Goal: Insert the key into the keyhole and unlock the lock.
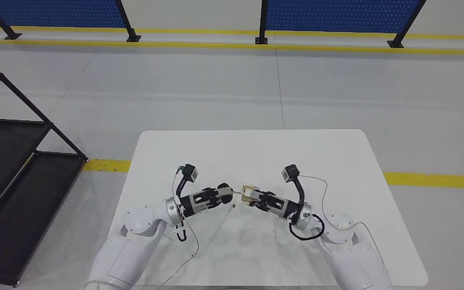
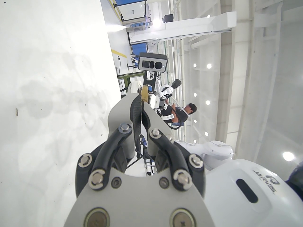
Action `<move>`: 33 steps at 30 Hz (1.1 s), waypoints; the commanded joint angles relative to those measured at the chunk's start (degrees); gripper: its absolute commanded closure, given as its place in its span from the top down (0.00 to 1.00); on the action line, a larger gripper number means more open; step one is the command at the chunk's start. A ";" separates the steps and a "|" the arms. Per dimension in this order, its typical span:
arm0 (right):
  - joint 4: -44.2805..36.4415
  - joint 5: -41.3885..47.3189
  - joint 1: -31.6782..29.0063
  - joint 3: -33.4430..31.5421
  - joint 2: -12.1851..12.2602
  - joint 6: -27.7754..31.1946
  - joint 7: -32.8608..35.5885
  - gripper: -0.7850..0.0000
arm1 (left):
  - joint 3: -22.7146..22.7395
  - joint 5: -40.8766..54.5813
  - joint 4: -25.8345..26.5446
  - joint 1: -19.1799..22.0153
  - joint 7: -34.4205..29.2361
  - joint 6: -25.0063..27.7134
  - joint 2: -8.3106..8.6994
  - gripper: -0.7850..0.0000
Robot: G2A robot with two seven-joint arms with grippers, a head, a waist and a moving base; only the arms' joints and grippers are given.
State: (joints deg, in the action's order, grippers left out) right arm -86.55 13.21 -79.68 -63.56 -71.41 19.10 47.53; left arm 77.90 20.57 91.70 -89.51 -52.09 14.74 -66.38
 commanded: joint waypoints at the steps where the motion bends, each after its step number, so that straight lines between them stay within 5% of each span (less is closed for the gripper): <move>1: 0.03 0.07 -0.05 0.00 0.06 -0.05 -0.03 0.00 | -0.18 0.00 0.07 0.01 0.02 -0.01 0.04 0.00; 16: 0.04 0.44 0.14 0.44 0.44 -0.09 -0.41 0.00 | -0.59 0.16 -0.12 0.16 0.85 0.29 0.43 0.00; 33: -1.91 0.91 -1.26 -1.40 1.35 0.16 -0.61 0.00 | 4.27 3.30 2.06 -2.64 -3.24 -0.31 1.76 0.00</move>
State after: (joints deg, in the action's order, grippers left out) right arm -88.41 14.17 -80.89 -64.92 -70.08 19.19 47.17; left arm 82.20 23.94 93.76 -92.16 -55.39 14.41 -64.61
